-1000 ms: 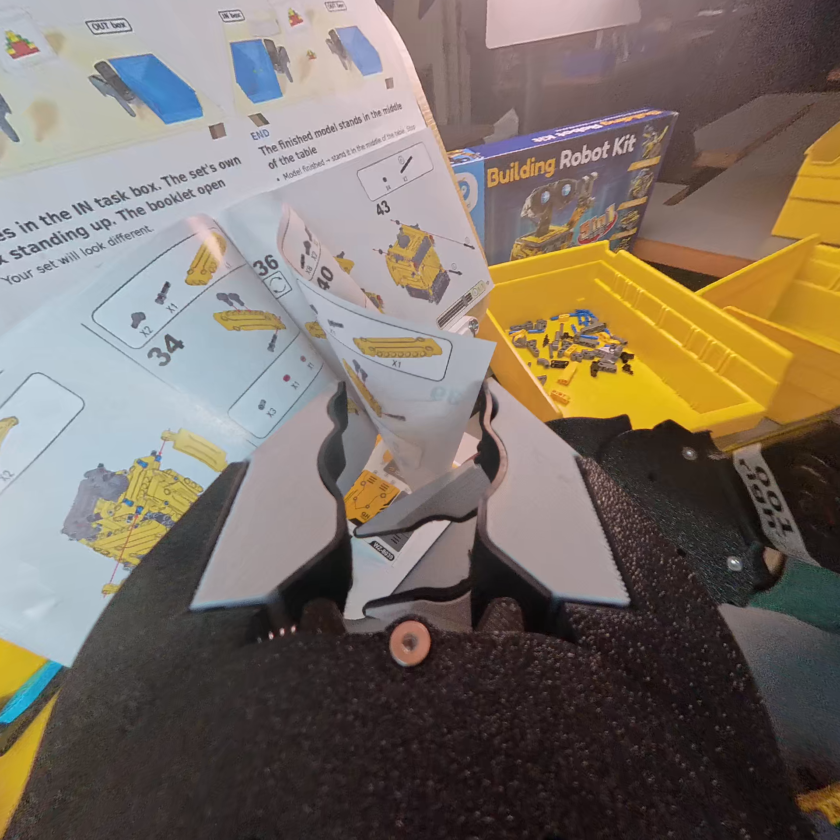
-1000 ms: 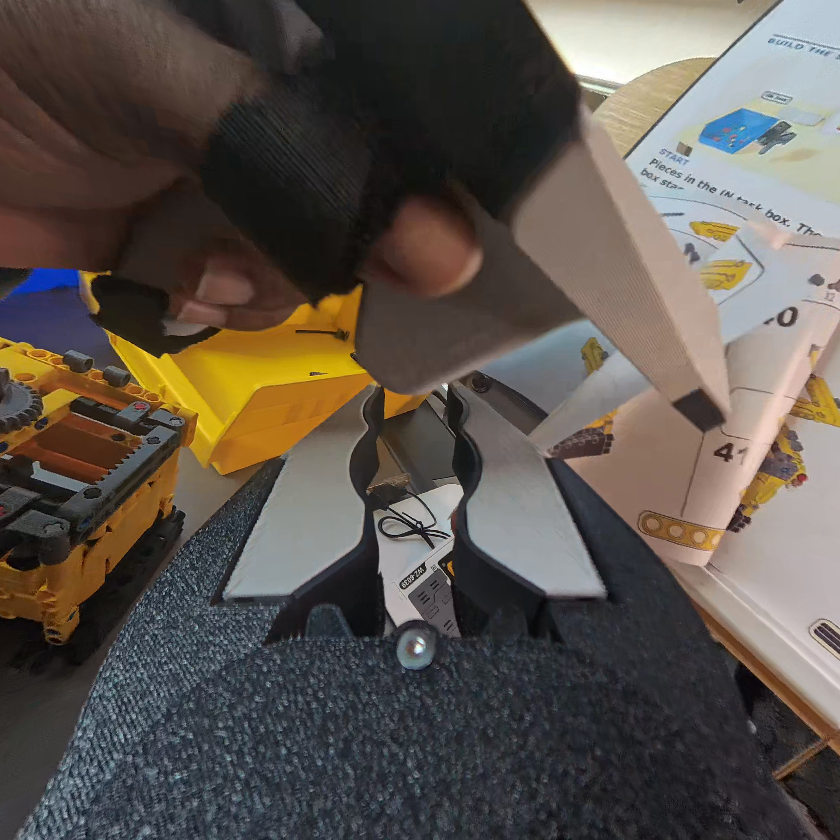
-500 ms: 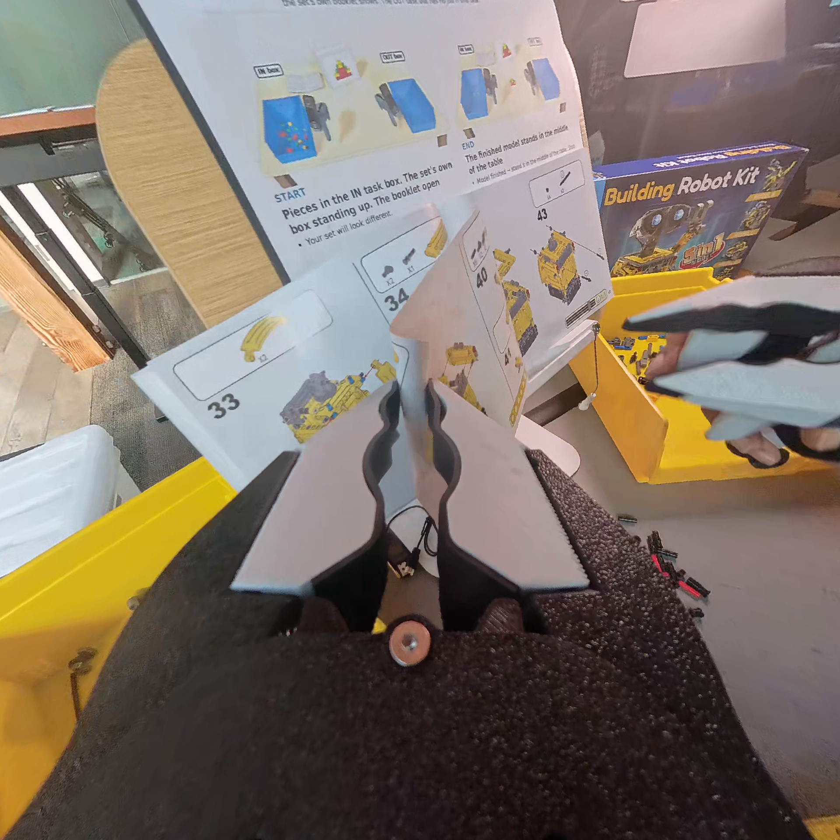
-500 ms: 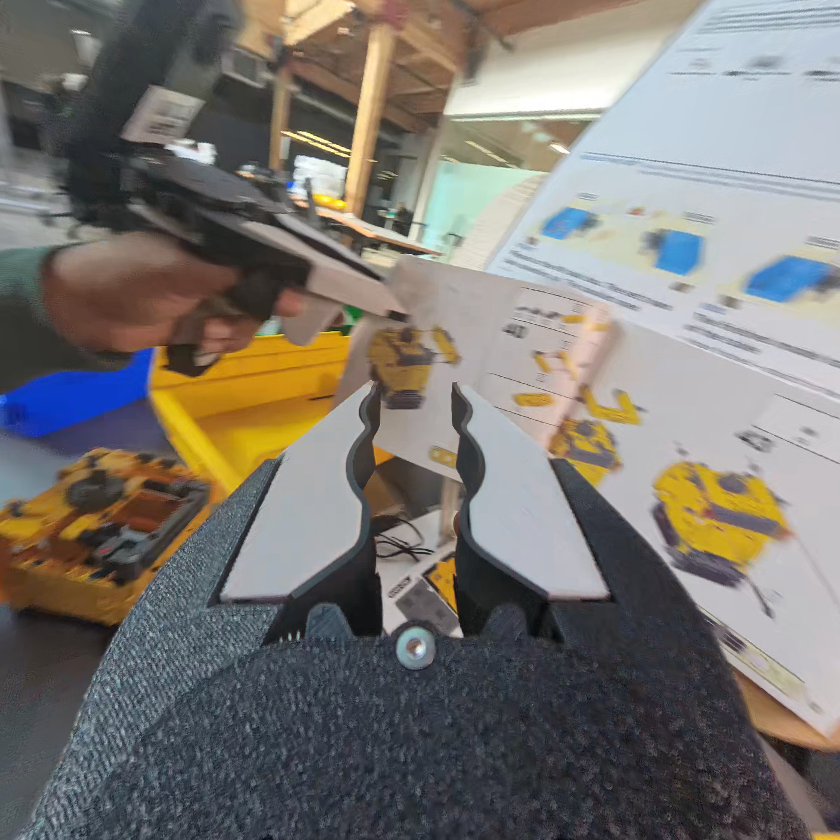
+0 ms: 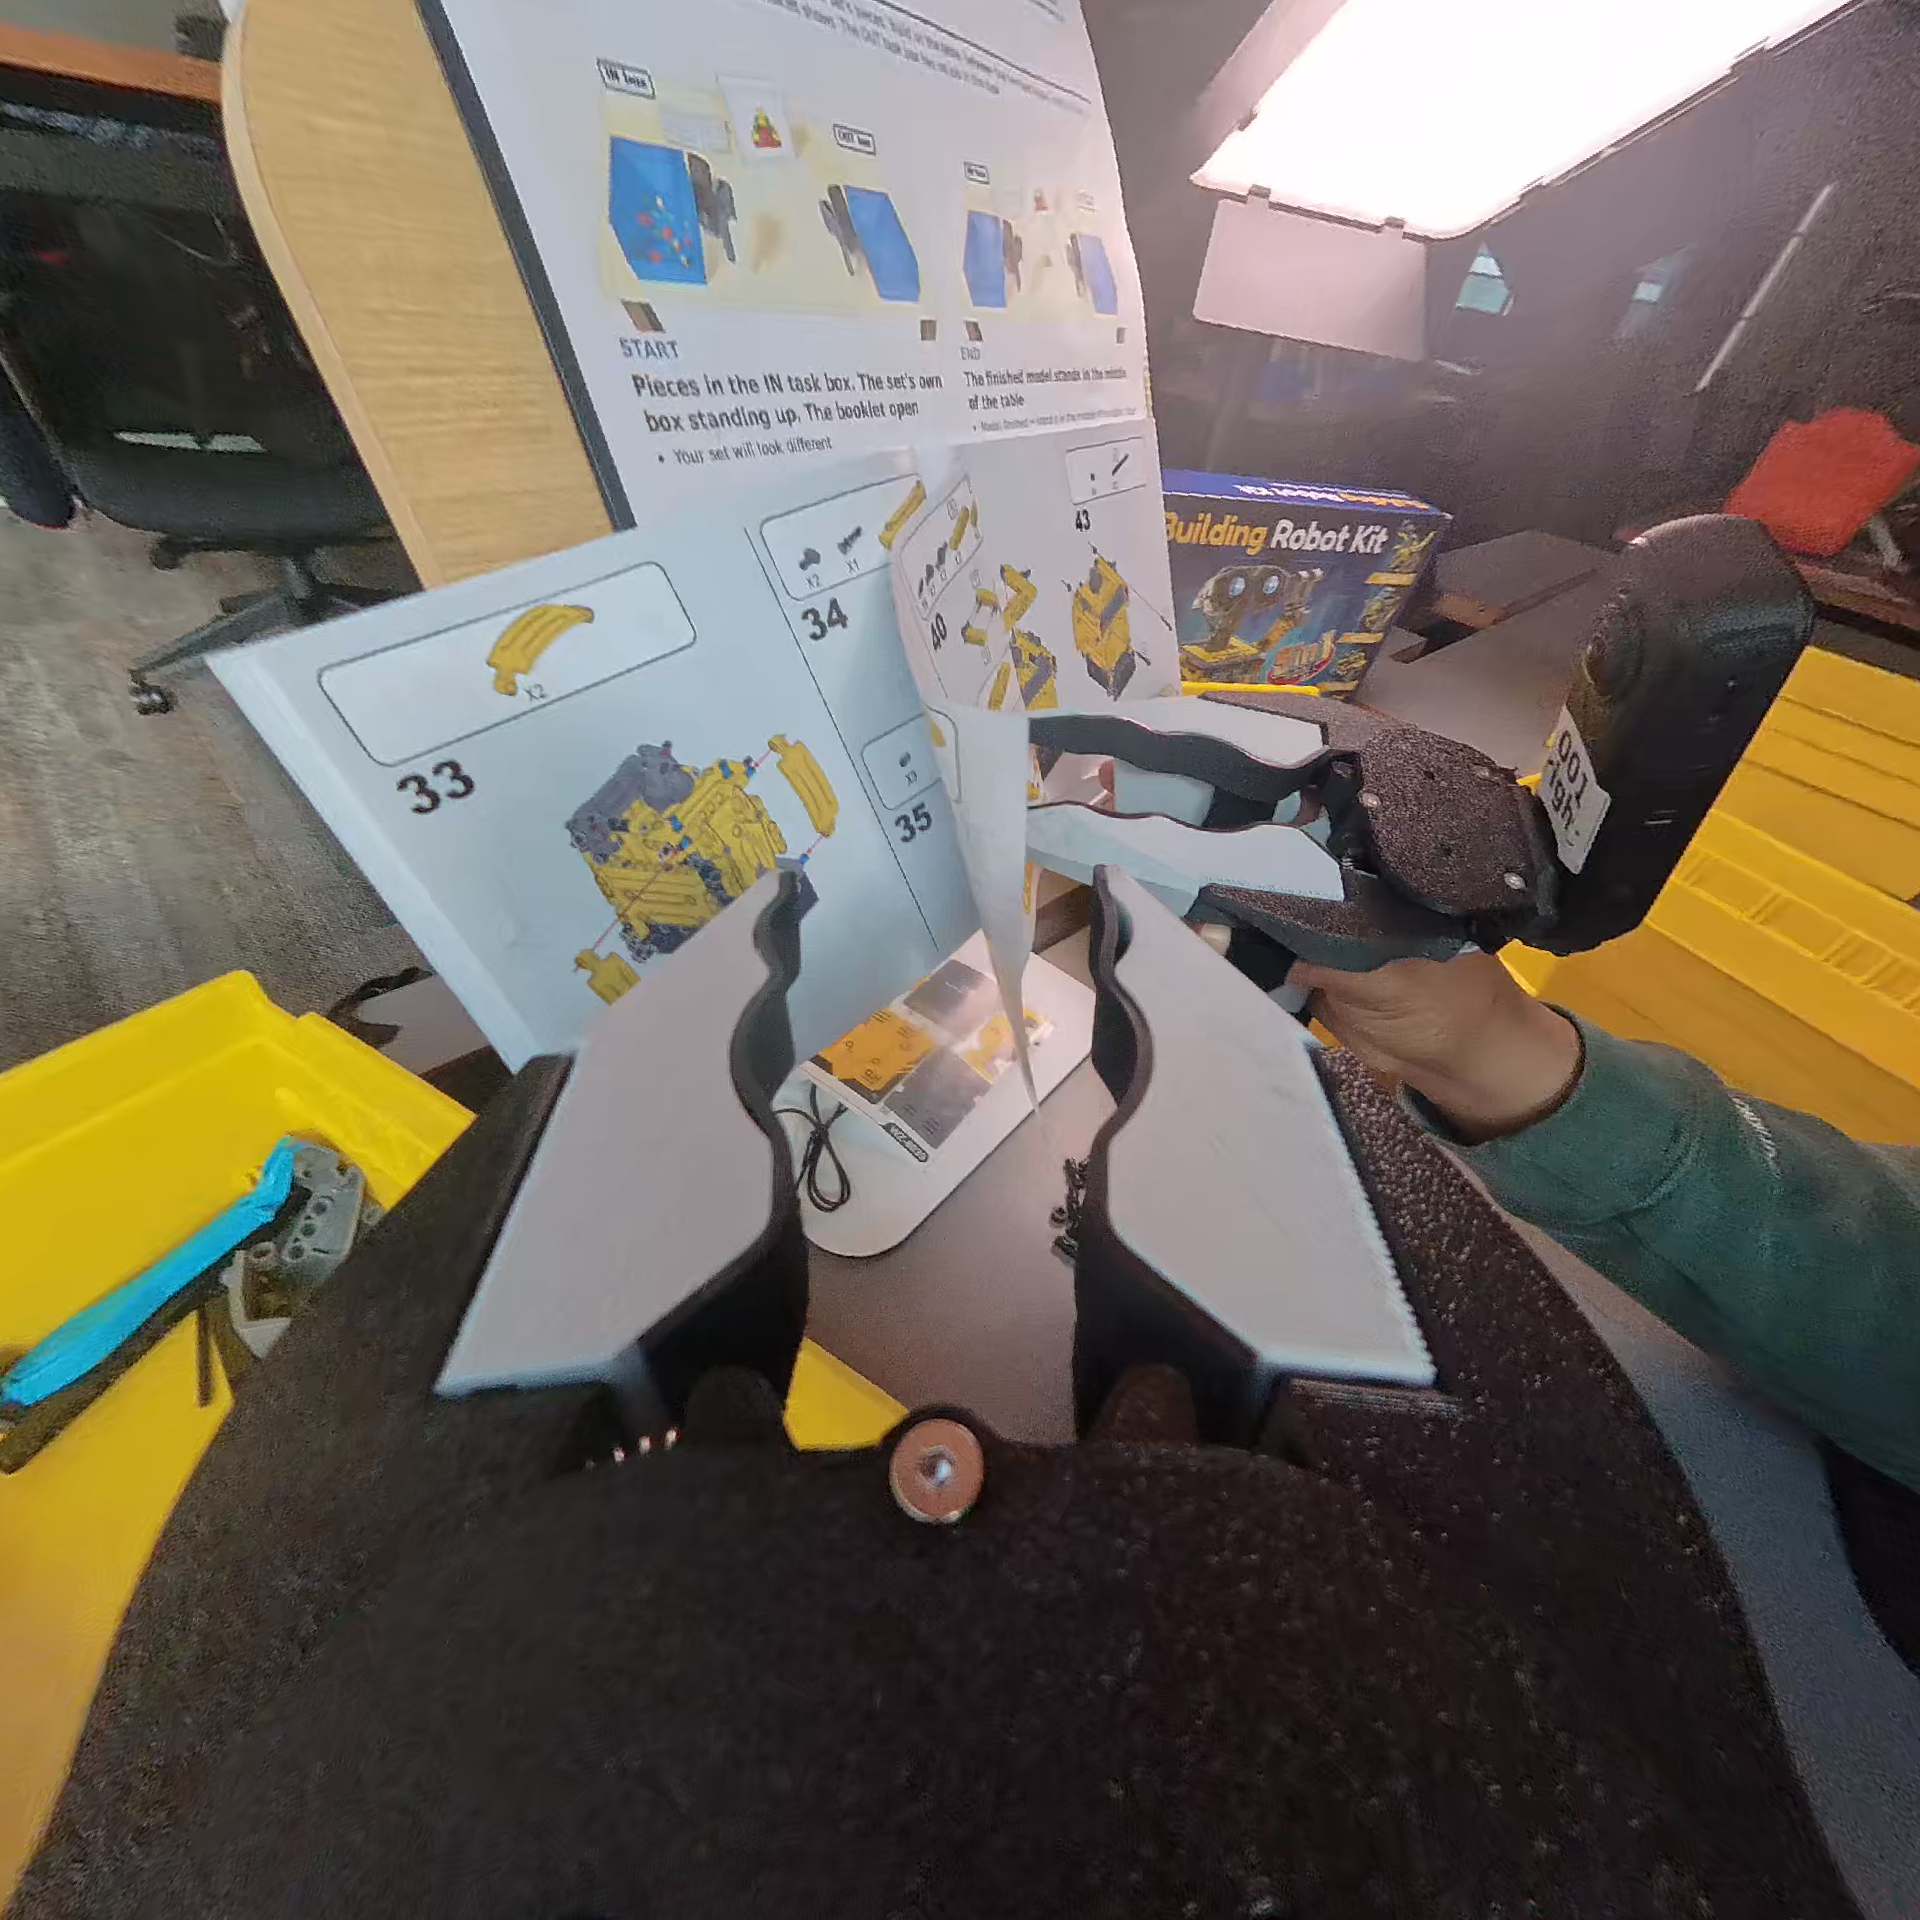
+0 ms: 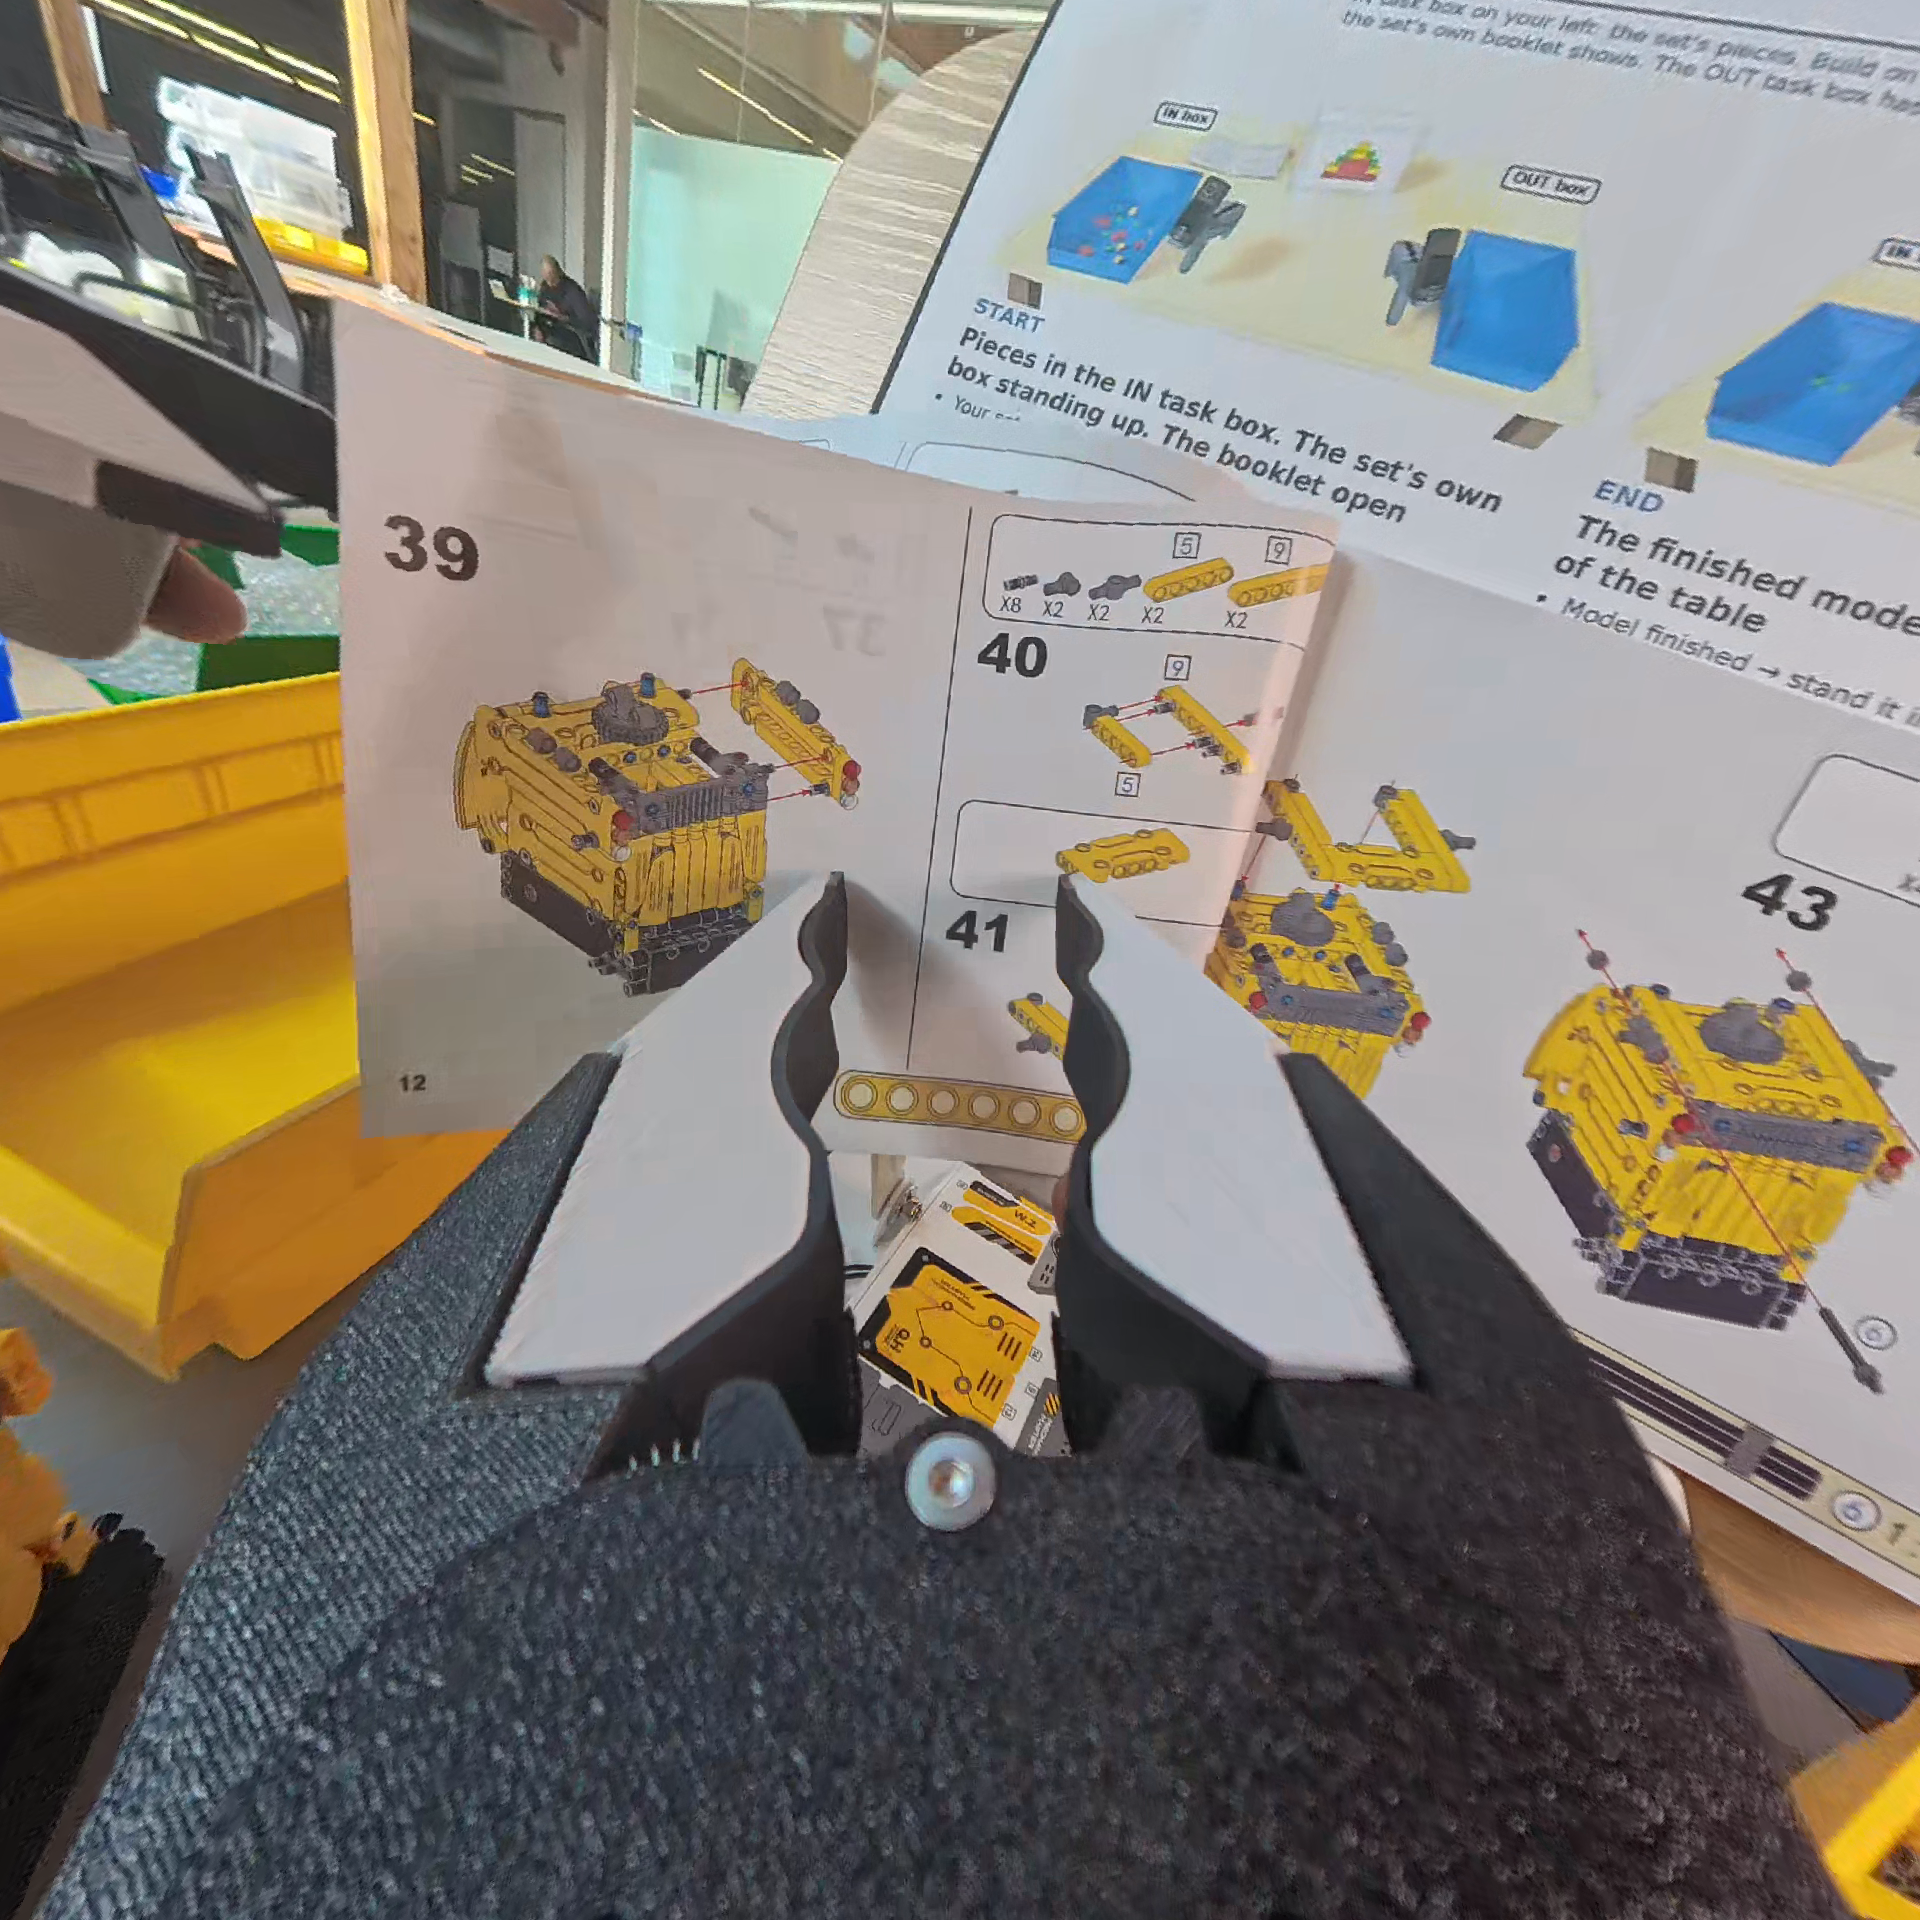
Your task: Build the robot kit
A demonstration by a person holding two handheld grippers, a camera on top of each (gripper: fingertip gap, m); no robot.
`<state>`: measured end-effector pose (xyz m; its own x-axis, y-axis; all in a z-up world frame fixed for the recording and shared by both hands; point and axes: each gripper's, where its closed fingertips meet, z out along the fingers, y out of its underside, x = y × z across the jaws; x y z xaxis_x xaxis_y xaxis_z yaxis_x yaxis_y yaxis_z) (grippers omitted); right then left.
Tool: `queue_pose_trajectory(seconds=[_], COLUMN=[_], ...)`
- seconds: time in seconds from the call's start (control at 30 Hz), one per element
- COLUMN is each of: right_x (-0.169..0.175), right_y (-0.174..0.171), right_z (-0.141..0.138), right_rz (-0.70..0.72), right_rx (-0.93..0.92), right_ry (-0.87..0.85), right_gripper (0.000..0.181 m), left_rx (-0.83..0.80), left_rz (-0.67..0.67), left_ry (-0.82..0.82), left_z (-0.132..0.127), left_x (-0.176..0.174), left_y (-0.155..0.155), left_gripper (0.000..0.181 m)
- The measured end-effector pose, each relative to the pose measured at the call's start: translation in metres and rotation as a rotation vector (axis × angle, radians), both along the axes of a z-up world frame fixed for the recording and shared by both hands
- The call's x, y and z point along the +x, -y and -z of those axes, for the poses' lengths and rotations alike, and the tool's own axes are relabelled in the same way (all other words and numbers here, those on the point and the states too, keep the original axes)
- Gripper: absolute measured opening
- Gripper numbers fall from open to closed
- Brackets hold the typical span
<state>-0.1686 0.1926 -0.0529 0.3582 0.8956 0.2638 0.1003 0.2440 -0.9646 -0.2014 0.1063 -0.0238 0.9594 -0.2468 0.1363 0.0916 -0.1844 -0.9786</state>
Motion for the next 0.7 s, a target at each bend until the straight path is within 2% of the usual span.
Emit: queue_pose_trajectory(seconds=[0.1, 0.17, 0.3, 0.33, 0.43, 0.57, 0.7], right_x=[-0.005, -0.008, -0.012, -0.011, 0.001, 0.031, 0.049], right_y=[0.000, -0.001, 0.002, 0.006, 0.014, -0.012, -0.049], right_z=[-0.005, -0.007, -0.005, -0.005, -0.013, -0.031, -0.020], right_rz=[-0.005, 0.011, -0.009, -0.038, -0.107, -0.016, 0.087], right_rx=[-0.041, -0.046, -0.044, -0.045, -0.034, -0.048, -0.134], right_ry=[-0.013, -0.008, 0.014, 0.022, -0.011, -0.144, -0.164], right_gripper=[0.039, 0.039, 0.040, 0.040, 0.040, 0.040, 0.045], left_rx=[-0.053, -0.064, -0.062, -0.059, -0.069, -0.071, -0.076], left_rz=[0.036, 0.048, -0.054, -0.056, -0.026, -0.027, -0.032], left_ry=[0.034, 0.030, -0.006, -0.006, -0.018, -0.076, -0.034], left_z=[0.019, 0.029, 0.039, 0.039, 0.037, 0.028, 0.016], left_x=[-0.001, 0.002, -0.013, -0.015, -0.018, -0.025, -0.039], left_y=[-0.002, -0.009, -0.026, -0.028, -0.028, -0.025, -0.018], left_gripper=[0.066, 0.058, 0.006, 0.000, 0.000, 0.000, 0.000])
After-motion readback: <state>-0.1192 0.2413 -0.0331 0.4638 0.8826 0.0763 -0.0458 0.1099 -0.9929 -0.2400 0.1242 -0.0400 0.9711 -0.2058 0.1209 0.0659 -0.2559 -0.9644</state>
